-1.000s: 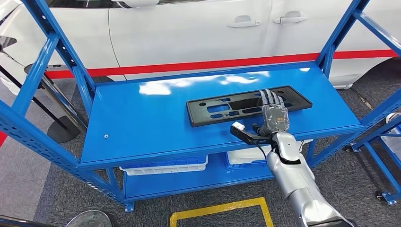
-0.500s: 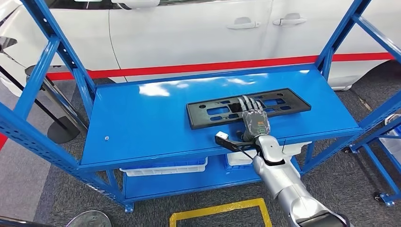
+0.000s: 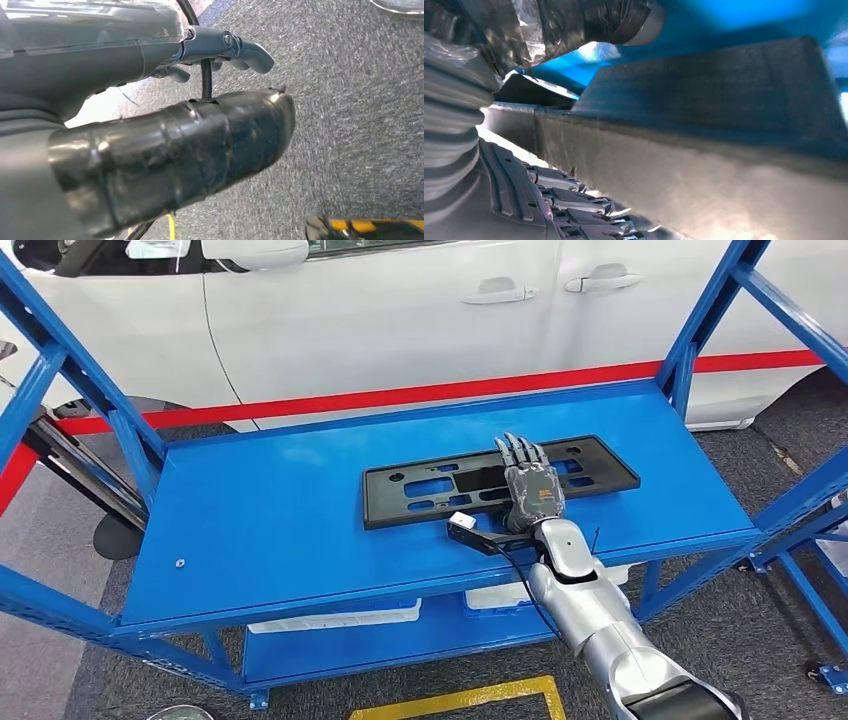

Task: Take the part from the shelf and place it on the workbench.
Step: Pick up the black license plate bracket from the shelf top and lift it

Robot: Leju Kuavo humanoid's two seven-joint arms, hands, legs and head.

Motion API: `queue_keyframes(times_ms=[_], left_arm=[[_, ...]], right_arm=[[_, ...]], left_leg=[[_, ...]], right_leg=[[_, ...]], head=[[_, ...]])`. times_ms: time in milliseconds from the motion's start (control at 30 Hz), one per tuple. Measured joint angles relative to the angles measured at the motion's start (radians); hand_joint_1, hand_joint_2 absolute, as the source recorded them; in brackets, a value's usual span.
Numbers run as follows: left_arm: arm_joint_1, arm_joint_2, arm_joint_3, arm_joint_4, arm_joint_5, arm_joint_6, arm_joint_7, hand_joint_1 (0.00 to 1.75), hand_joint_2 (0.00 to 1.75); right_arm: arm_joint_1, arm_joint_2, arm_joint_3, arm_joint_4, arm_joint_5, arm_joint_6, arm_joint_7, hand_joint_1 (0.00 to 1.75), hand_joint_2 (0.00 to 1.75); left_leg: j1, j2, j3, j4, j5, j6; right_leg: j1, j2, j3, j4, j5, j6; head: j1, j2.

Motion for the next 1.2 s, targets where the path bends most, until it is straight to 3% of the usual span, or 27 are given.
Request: queue_keyframes(times_ms=[33,67,133,167,233,300,433,533,667,833,1200], left_arm=[[0.003,0.0,0.0,0.0,0.0,0.0,0.0,0.0,0.0],[0.006,0.0,0.0,0.0,0.0,0.0,0.0,0.0,0.0],[0.01,0.002,0.0,0.0,0.001,0.0,0.001,0.0,0.0],[0.01,0.003,0.0,0.0,0.001,0.0,0.001,0.0,0.0],[0.008,0.006,0.0,0.0,0.002,0.001,-0.001,0.0,0.0],[0.006,0.006,0.0,0.0,0.003,0.002,-0.004,0.0,0.0],[0.007,0.007,0.0,0.001,0.008,0.006,-0.009,0.0,0.0],[0.006,0.007,0.0,0.001,0.015,0.01,-0.012,0.0,0.0],[0.006,0.007,0.001,0.001,0.026,0.011,-0.013,0.0,1.75],[0.007,0.007,0.002,0.001,0.036,0.011,-0.013,0.0,1.75],[0.008,0.008,0.007,0.001,0.054,0.0,-0.025,0.0,1.75]], right_arm=[[0.0,0.002,0.002,0.001,0.0,0.0,0.0,0.0,1.75],[0.001,0.004,0.004,0.002,0.0,0.001,0.0,0.0,1.75],[0.002,0.008,0.005,0.004,0.0,0.001,0.0,0.0,1.75],[0.002,0.01,0.005,0.006,0.0,0.001,0.0,0.07,1.75],[0.001,0.012,0.006,0.01,-0.001,0.001,0.0,0.91,1.75],[-0.002,0.012,0.006,0.012,-0.006,0.002,-0.002,1.72,1.75],[0.0,0.011,0.006,0.019,-0.026,0.005,-0.011,1.75,1.75],[0.003,0.011,0.006,0.025,-0.033,0.003,-0.013,1.75,1.75],[0.008,0.011,0.006,0.026,-0.041,0.004,-0.011,1.75,1.75],[0.013,0.011,0.008,0.026,-0.051,0.007,-0.011,1.75,1.75],[0.012,0.011,0.019,0.025,-0.06,0.015,-0.015,1.75,1.75]], left_leg=[[-0.005,0.0,-0.034,0.027,0.016,0.007],[-0.012,0.0,-0.05,0.013,0.054,0.017],[-0.029,-0.001,-0.034,-0.101,0.159,0.046],[-0.037,0.0,-0.019,-0.154,0.194,0.06],[-0.049,0.002,0.004,-0.212,0.205,0.075],[-0.052,0.003,0.018,-0.235,0.196,0.075],[-0.045,0.0,0.044,-0.27,0.201,0.054],[-0.047,-0.001,0.045,-0.271,0.195,0.06],[-0.051,-0.001,0.043,-0.269,0.191,0.065],[-0.055,-0.001,0.04,-0.264,0.189,0.068],[-0.054,-0.002,0.047,-0.263,0.19,0.069]], right_leg=[[0.006,0.002,0.009,0.0,-0.008,-0.003],[0.011,0.005,0.021,0.0,-0.016,-0.005],[0.019,0.009,0.046,-0.002,-0.035,-0.005],[0.023,0.009,0.055,-0.003,-0.043,-0.003],[0.023,0.011,0.06,-0.007,-0.052,0.004],[0.02,0.013,0.067,-0.018,-0.052,0.013],[0.025,0.011,0.085,-0.037,-0.029,0.008],[0.024,0.008,0.087,-0.04,-0.028,0.008],[0.022,0.006,0.093,-0.051,-0.034,0.008],[0.018,0.001,0.102,-0.068,-0.049,0.017],[0.019,0.0,0.108,-0.068,-0.049,0.017]], head=[[0.0,0.0],[0.0,0.0],[0.0,0.0],[0.001,0.0],[0.001,0.0],[-0.001,0.0],[0.0,0.0],[0.0,0.0],[0.0,0.0],[0.0,0.0],[0.0,0.0]])
